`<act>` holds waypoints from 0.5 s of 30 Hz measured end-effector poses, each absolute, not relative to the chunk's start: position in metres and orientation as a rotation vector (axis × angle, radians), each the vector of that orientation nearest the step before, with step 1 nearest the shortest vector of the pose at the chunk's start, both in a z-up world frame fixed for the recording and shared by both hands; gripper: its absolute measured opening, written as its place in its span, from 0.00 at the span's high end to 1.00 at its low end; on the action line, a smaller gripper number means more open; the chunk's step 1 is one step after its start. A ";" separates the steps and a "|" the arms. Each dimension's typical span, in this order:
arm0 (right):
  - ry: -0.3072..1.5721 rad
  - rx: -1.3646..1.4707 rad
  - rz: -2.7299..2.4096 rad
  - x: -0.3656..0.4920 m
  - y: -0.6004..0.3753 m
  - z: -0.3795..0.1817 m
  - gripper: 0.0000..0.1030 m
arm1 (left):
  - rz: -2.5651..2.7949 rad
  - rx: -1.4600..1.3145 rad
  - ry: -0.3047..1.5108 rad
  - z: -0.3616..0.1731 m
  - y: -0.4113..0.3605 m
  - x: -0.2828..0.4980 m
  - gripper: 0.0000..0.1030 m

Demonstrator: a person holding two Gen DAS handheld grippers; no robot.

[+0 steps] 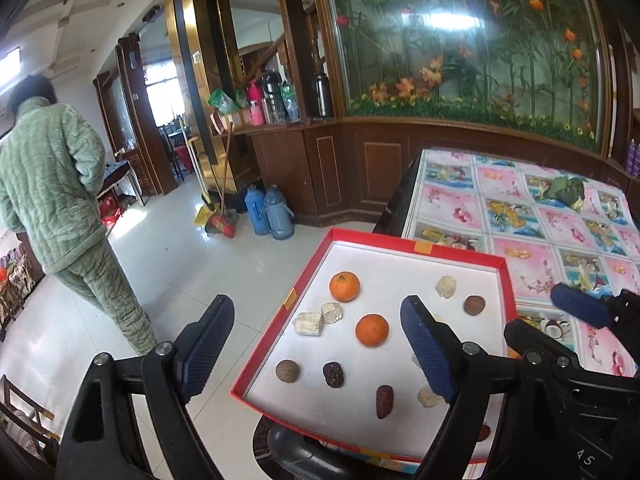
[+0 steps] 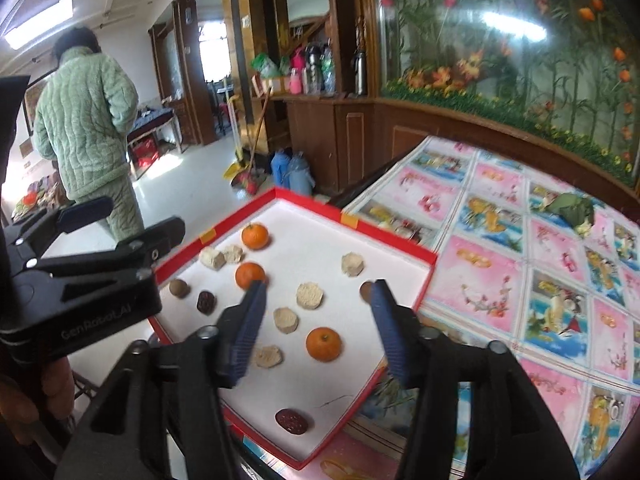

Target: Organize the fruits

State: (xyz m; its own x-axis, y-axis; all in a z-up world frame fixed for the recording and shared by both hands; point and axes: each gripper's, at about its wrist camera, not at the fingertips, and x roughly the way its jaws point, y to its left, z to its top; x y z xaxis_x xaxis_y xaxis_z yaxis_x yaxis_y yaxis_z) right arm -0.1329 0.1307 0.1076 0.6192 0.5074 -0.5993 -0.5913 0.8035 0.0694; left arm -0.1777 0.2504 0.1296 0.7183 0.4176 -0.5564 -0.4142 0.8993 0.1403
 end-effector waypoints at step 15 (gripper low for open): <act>0.539 0.006 0.451 -0.152 0.080 0.133 0.00 | 0.543 -0.008 0.478 0.158 0.233 -0.233 0.00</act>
State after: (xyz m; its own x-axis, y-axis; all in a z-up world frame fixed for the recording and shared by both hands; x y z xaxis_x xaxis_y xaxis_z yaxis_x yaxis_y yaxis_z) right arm -0.1521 0.0799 0.1327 0.7632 0.4163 -0.4942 -0.4131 0.9024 0.1222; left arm -0.2334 0.2328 0.1584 0.7493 0.4950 -0.4399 -0.4988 0.8588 0.1166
